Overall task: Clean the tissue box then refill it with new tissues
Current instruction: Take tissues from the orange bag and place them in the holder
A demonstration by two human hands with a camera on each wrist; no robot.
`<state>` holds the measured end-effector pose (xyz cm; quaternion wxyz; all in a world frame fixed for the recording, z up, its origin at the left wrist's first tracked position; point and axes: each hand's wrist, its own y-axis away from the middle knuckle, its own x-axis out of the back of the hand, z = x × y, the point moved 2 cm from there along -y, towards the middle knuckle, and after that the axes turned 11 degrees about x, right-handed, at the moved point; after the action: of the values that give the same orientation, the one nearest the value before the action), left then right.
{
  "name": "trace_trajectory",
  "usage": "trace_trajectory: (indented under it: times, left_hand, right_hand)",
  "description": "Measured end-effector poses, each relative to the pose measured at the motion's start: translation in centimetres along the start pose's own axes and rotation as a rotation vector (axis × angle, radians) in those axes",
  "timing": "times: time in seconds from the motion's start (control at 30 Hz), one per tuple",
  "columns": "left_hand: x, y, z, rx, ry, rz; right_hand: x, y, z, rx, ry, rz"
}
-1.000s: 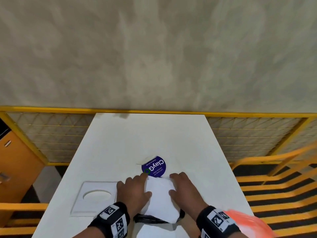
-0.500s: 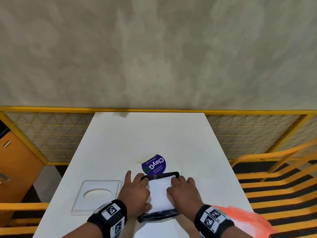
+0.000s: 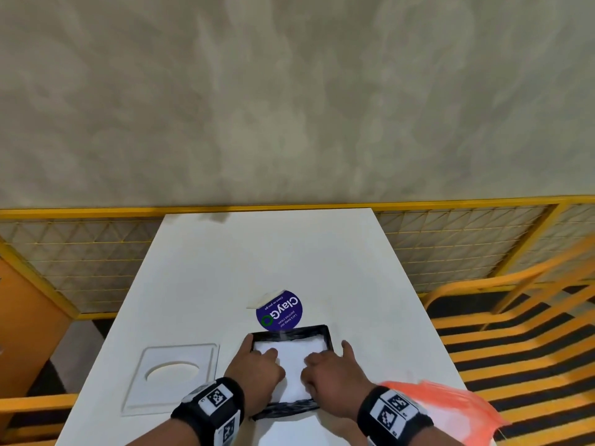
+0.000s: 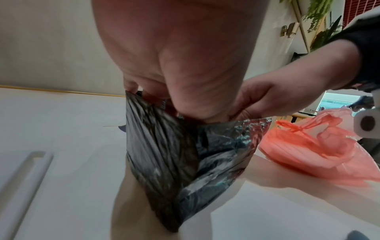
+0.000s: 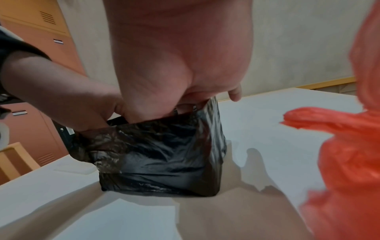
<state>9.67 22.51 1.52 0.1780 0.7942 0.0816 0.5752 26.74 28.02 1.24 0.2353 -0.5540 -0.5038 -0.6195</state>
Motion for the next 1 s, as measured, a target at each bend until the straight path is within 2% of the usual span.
trace_trajectory:
  times: [0.13, 0.23, 0.3, 0.33, 0.4, 0.47, 0.53, 0.6, 0.83, 1.0]
  left_hand:
    - [0.4, 0.0, 0.2, 0.036, 0.013, -0.019]
    - [1.1, -0.2, 0.3, 0.058, 0.02, -0.018]
    - [2.2, -0.3, 0.6, 0.091, 0.065, -0.04]
    - [2.8, -0.4, 1.0, 0.085, 0.108, 0.009]
    - [4.3, -0.8, 2.3, 0.043, 0.198, 0.117]
    - [5.5, -1.4, 4.3, -0.042, 0.276, 0.2]
    - [6.4, -1.6, 6.4, -0.101, 0.289, 0.236]
    - [6.5, -1.9, 8.4, -0.126, 0.325, 0.259]
    - [7.1, -1.9, 11.3, -0.2, 0.347, 0.207]
    - [7.3, -1.6, 10.9, -0.227, 0.343, 0.186]
  right_hand:
    - [0.2, 0.5, 0.3, 0.017, -0.158, 0.102]
    - [0.8, 2.1, 1.2, 0.001, -0.327, 0.376]
    - [1.3, 3.9, 2.2, -0.116, -0.416, 0.547]
    - [1.2, 5.2, 2.9, -0.204, -0.434, 0.58]
    - [1.0, 7.4, 4.1, -0.368, -0.425, 0.525]
    - [0.2, 9.7, 5.2, -0.49, -0.387, 0.357]
    - [-0.9, 11.8, 5.6, -0.542, -0.341, 0.189]
    - [-2.5, 13.1, 6.1, -0.578, -0.305, 0.106]
    - [-8.4, 14.0, 7.8, -0.65, -0.24, 0.149]
    - [-8.0, 13.6, 7.6, -0.699, -0.289, 0.106]
